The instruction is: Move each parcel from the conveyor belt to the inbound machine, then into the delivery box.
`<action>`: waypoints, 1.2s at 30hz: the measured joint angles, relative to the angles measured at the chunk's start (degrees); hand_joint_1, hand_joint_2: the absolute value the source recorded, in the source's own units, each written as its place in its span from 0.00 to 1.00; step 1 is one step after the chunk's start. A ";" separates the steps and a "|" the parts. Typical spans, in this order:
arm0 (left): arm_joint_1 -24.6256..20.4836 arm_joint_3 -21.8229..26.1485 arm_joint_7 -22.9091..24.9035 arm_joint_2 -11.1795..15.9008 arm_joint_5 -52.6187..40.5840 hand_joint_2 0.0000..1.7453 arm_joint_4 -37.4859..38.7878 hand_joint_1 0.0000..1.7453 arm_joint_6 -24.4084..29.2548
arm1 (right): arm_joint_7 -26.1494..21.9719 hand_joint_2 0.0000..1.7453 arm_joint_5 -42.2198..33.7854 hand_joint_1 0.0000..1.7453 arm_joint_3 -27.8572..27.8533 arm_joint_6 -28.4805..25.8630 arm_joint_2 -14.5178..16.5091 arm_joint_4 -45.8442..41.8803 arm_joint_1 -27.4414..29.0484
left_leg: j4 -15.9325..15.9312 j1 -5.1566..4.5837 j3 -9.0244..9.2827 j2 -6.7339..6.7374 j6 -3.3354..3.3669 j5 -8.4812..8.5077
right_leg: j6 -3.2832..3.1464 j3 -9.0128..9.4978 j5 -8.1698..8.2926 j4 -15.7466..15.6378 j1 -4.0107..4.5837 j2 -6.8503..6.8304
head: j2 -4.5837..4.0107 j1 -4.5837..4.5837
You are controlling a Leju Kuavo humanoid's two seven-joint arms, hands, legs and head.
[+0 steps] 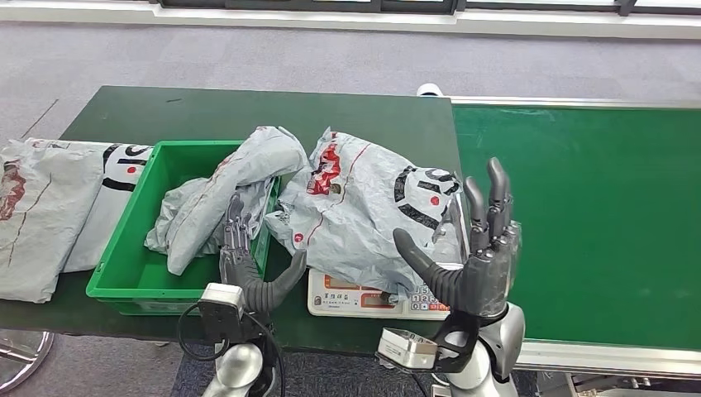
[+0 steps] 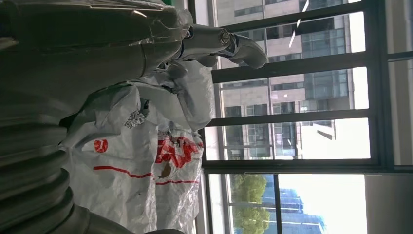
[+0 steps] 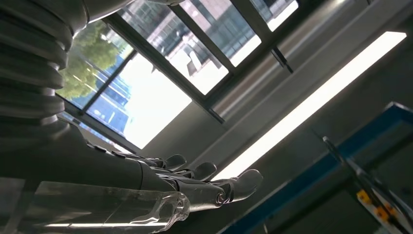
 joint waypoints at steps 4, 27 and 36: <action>-4.26 -1.55 -0.02 -0.61 -2.10 1.00 0.68 0.00 1.69 | 0.00 1.00 -0.49 0.00 0.92 0.01 -0.08 -5.59 0.47 | 0.00 0.00 0.01 -0.01 -0.03 0.03 | -0.04 0.02 0.07 0.00 0.00 -0.02 | 0.00 0.01; -36.49 -25.69 26.45 -6.42 -13.57 1.00 38.91 0.00 9.66 | 0.35 1.00 -6.83 0.00 4.05 0.16 -0.24 -4.59 -0.13 | 0.07 0.04 -0.05 -0.02 -0.07 0.19 | 0.03 0.03 0.24 0.02 0.02 -0.01 | -0.01 0.02; -39.58 -32.68 38.78 -6.42 -23.77 1.00 48.56 0.00 6.85 | 0.36 1.00 -4.96 0.00 4.10 0.16 -0.24 -2.59 -0.22 | 0.07 0.03 -0.07 -0.03 -0.08 0.19 | 0.03 0.03 0.24 0.02 0.01 -0.01 | 0.00 0.02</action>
